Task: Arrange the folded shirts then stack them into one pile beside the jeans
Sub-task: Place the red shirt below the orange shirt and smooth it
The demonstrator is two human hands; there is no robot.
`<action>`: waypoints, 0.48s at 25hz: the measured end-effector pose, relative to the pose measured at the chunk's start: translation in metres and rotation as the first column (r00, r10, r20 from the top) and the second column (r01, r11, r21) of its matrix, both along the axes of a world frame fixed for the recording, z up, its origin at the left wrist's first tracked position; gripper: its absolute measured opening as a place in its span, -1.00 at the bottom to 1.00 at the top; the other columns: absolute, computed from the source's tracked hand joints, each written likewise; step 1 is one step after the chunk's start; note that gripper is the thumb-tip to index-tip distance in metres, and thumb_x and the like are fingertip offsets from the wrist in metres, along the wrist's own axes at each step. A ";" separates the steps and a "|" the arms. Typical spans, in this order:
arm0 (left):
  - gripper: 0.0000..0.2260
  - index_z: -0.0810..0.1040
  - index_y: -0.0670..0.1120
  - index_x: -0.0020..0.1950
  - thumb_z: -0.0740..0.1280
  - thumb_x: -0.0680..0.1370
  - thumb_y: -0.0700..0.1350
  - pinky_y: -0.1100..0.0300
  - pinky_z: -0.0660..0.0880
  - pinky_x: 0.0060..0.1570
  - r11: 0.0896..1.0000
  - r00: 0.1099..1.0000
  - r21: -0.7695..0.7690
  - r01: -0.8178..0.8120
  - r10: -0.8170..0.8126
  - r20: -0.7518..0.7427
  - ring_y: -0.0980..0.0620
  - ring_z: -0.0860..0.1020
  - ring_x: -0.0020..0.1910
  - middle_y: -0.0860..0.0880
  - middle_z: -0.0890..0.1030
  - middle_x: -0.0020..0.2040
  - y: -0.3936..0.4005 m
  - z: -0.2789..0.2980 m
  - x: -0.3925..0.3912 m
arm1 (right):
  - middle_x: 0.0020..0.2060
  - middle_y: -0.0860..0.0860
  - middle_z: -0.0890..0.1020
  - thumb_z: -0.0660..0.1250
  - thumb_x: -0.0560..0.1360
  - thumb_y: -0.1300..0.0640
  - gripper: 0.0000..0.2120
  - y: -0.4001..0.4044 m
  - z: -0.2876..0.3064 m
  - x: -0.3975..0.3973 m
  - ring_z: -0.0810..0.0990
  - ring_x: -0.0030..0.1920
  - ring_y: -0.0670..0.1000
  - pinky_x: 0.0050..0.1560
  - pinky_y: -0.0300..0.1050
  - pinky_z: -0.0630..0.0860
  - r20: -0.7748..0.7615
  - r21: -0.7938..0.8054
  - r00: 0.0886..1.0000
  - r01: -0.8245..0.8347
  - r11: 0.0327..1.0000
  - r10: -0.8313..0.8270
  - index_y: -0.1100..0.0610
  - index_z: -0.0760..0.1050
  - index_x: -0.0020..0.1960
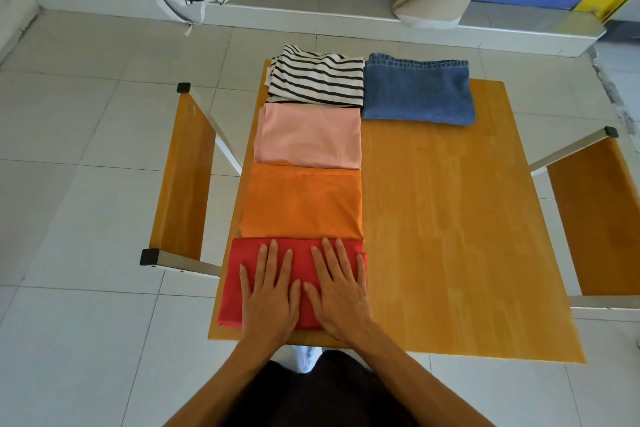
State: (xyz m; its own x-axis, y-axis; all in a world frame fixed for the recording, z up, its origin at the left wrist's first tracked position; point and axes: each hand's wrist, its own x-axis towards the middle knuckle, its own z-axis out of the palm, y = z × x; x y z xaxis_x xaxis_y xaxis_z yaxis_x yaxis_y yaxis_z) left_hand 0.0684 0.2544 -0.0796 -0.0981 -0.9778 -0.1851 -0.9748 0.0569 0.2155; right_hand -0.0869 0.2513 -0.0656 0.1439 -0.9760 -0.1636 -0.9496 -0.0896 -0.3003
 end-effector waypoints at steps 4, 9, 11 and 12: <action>-0.45 0.20 -0.03 0.57 0.06 0.60 0.13 -0.28 0.05 0.47 1.000 1.000 -0.006 -0.009 0.009 0.003 -0.13 0.10 0.58 -0.12 0.18 0.59 -0.002 0.000 0.000 | 0.60 0.01 0.17 0.09 0.60 -0.21 -0.38 -0.002 -0.003 -0.002 0.06 0.60 0.05 0.53 0.23 -0.02 -0.018 -0.003 1.000 0.004 1.000 -0.004 0.00 0.15 0.60; -0.44 0.19 -0.02 0.58 0.05 0.60 0.15 -0.27 0.03 0.47 1.000 1.000 -0.004 -0.011 0.011 0.004 -0.14 0.10 0.58 -0.11 0.18 0.59 -0.001 -0.002 0.001 | 0.59 0.01 0.18 0.08 0.60 -0.22 -0.38 -0.001 -0.004 -0.001 0.07 0.60 0.05 0.53 0.23 -0.01 -0.025 0.003 1.000 0.010 1.000 -0.010 0.00 0.15 0.60; -0.44 0.19 -0.01 0.58 0.03 0.60 0.16 -0.28 0.02 0.47 1.000 1.000 0.004 -0.004 0.004 0.005 -0.14 0.10 0.58 -0.11 0.18 0.59 -0.002 -0.003 0.002 | 0.60 0.00 0.17 0.07 0.61 -0.22 -0.38 -0.002 -0.004 -0.001 0.06 0.60 0.04 0.54 0.23 -0.01 -0.023 0.004 1.000 0.008 1.000 -0.008 -0.01 0.14 0.60; -0.44 0.19 -0.01 0.58 0.03 0.60 0.16 -0.28 0.01 0.47 1.000 1.000 0.004 -0.005 0.005 0.003 -0.14 0.10 0.58 -0.11 0.19 0.59 -0.002 -0.003 0.002 | 0.60 0.00 0.16 0.06 0.61 -0.23 -0.38 -0.002 -0.005 -0.002 0.05 0.61 0.04 0.54 0.23 -0.02 -0.024 0.002 1.000 0.008 1.000 -0.008 -0.01 0.14 0.60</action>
